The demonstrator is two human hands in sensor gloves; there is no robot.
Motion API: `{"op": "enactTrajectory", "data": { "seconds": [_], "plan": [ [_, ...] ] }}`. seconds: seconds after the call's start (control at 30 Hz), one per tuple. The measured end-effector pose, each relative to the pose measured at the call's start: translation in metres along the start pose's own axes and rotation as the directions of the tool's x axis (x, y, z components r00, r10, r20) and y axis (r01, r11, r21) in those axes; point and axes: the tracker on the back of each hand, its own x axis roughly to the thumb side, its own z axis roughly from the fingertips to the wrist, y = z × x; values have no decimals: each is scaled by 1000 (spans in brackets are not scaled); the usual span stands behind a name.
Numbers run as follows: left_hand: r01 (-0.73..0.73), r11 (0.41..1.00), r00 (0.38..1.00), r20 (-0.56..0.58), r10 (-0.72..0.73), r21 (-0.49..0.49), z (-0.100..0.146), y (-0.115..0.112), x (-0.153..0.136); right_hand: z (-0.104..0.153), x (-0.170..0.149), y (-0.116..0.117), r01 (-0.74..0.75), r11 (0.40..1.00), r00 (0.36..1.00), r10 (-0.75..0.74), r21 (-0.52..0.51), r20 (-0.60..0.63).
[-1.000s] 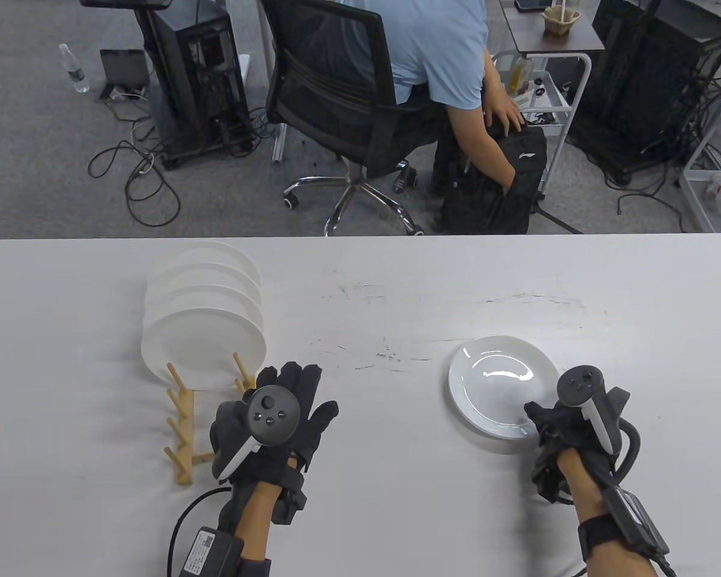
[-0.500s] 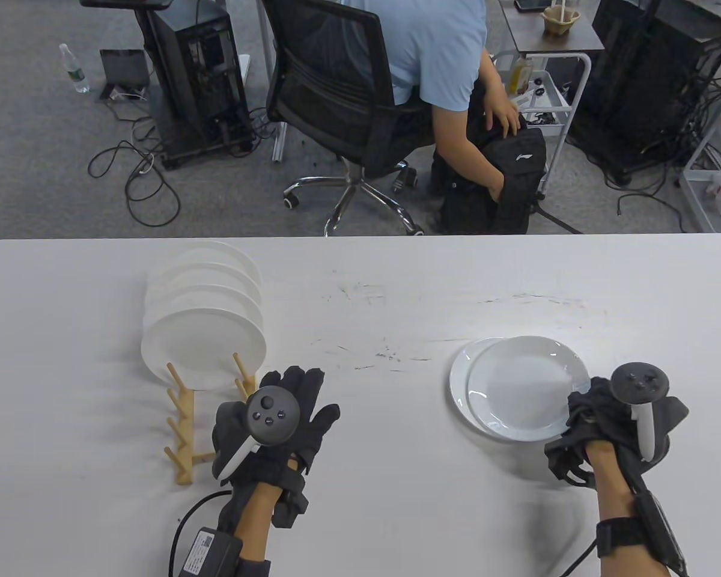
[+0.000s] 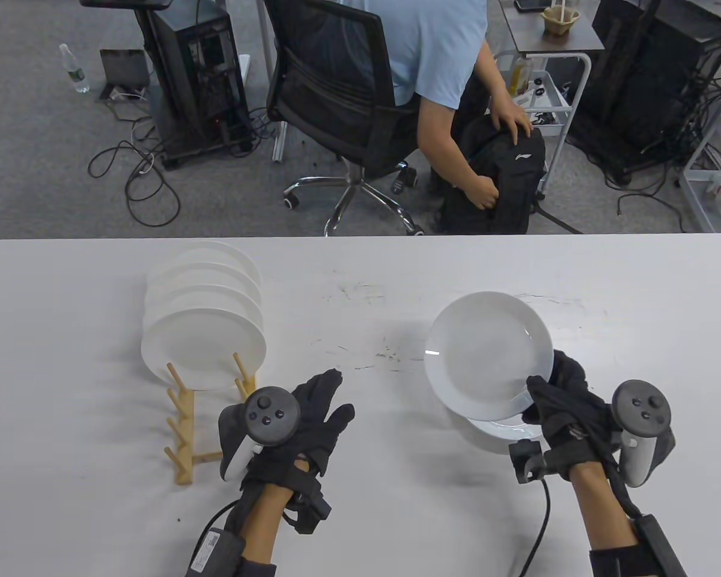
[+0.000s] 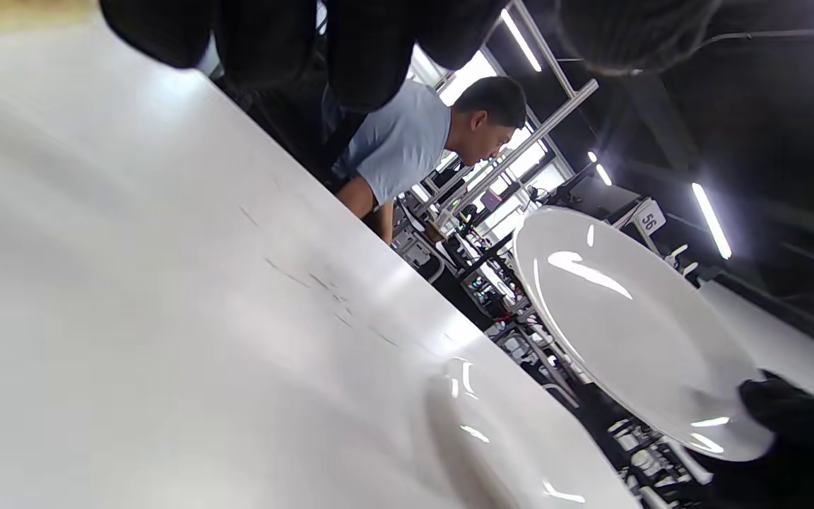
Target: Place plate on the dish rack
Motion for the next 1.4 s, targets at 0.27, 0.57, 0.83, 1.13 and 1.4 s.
{"op": "enactTrajectory", "data": {
  "seconds": [0.27, 0.57, 0.83, 1.13, 1.4],
  "plan": [
    [-603, 743, 790, -88, 607, -292, -6, -35, -7, 6, -16, 52, 206, 933, 978, -185, 296, -100],
    [-591, 804, 806, -80, 587, -60, 0, -13, 0, 10, 1, 51, -221, 957, 959, 179, 187, 219],
    [-49, 850, 991, 130, -23, 524, 34, 101, 48, -10, -8, 25, -580, 815, 791, 561, 4, 244],
    [531, 656, 814, -110, -570, 537, 31, 186, 63, -28, -23, 18, -764, 641, 643, 748, 71, 164],
    [735, 619, 675, -225, -702, 277, 3, 194, 30, -28, -25, 19, -767, 631, 641, 754, 115, 143]
  ]
}}
